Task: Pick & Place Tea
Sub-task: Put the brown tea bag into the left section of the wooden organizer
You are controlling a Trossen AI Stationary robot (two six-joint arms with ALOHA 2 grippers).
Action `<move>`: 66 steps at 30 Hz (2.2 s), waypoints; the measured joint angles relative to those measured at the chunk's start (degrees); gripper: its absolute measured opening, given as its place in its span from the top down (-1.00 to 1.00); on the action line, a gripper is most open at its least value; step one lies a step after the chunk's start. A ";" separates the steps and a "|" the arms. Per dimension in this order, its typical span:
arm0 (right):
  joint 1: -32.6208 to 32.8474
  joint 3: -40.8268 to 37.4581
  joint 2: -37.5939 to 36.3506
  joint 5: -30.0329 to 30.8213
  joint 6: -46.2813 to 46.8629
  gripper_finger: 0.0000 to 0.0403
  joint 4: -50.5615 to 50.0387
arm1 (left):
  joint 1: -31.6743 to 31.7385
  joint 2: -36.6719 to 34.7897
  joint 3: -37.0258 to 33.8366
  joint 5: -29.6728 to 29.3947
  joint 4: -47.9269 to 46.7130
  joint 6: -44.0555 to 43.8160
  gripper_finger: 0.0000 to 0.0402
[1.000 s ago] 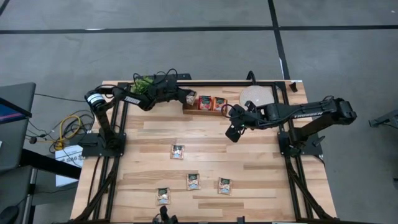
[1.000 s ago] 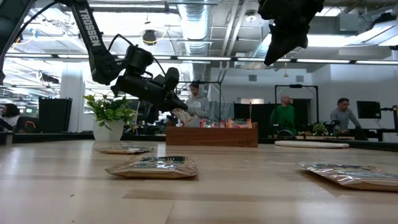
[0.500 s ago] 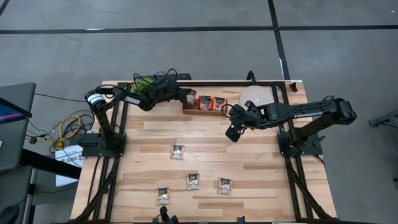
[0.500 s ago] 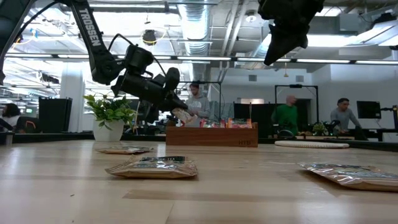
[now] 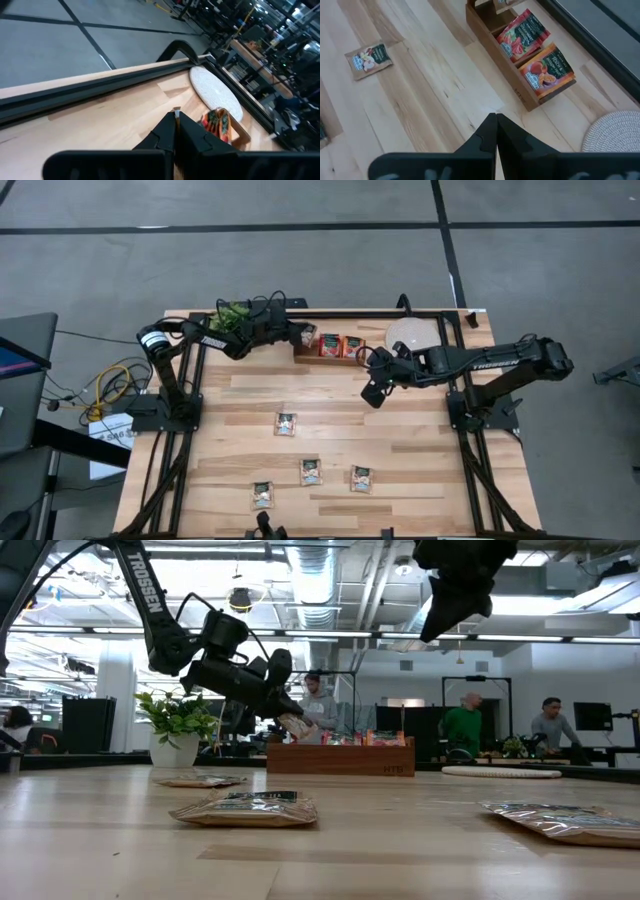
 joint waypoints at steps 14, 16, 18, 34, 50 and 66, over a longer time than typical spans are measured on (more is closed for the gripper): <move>0.00 0.00 0.00 -0.07 -0.02 1.00 0.77 | -0.02 2.71 3.97 1.82 -0.62 0.65 0.85; -0.03 0.00 0.00 -0.13 -0.02 1.00 0.76 | -0.02 2.71 3.89 2.19 -1.40 0.66 0.84; -0.04 0.00 0.00 -0.12 -0.02 1.00 0.76 | -0.02 2.69 3.91 2.19 -1.95 0.90 0.82; -0.31 0.02 0.00 -0.15 -1.53 1.00 0.67 | 1.15 2.05 3.94 8.49 -2.17 6.75 0.80; -0.31 0.02 0.00 -0.23 -1.14 1.00 0.67 | 0.81 1.86 28.83 0.07 -50.43 28.61 0.80; -0.31 0.02 0.00 -0.17 -1.08 1.00 0.69 | -3.78 1.86 31.28 -7.54 -60.66 33.93 0.80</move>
